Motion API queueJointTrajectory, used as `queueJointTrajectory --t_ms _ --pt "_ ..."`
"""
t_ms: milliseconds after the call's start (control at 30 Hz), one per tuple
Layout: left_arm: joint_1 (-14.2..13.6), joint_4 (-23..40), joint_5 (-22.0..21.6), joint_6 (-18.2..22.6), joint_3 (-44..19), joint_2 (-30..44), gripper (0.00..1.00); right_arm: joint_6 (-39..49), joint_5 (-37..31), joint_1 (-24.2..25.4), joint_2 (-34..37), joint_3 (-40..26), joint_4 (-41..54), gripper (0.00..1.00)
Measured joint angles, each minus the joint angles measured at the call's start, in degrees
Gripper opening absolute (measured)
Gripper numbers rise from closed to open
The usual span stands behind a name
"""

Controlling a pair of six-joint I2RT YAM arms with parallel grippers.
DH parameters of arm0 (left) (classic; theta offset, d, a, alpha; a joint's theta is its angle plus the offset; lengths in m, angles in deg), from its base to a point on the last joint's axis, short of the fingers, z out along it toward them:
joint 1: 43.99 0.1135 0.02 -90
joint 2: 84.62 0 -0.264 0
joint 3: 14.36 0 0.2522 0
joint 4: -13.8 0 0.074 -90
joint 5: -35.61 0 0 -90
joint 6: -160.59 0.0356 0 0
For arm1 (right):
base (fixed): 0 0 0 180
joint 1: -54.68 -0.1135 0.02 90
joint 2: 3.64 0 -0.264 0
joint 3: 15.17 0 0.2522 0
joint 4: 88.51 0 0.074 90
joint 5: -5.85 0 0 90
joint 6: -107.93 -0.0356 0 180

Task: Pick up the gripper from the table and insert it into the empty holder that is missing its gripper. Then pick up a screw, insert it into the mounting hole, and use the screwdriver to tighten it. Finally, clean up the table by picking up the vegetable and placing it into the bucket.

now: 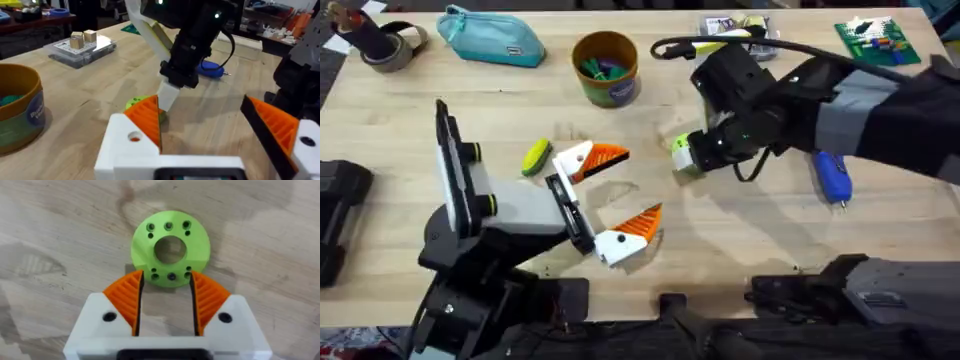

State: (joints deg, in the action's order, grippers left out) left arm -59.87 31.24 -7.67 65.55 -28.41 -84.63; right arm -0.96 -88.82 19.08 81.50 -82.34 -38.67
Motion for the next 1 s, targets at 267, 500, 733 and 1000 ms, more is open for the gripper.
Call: queueJointTrajectory --t_ms 267,500,733,1000 --pt "0.0 0.0 0.0 0.0 0.0 0.0 0.992 0.0 -0.5 0.0 0.7 0.0 -0.7 0.53" --pt "0.0 0.0 0.0 0.0 0.0 0.0 0.992 0.0 -0.5 0.0 1.8 0.0 -1.0 0.511" --pt "0.0 0.0 0.0 0.0 0.0 0.0 0.992 -0.2 -0.5 0.0 2.0 0.0 -1.2 0.401" --pt "0.0 0.0 0.0 0.0 0.0 0.0 0.992 -0.2 -0.7 0.0 2.0 0.0 -1.2 0.282"
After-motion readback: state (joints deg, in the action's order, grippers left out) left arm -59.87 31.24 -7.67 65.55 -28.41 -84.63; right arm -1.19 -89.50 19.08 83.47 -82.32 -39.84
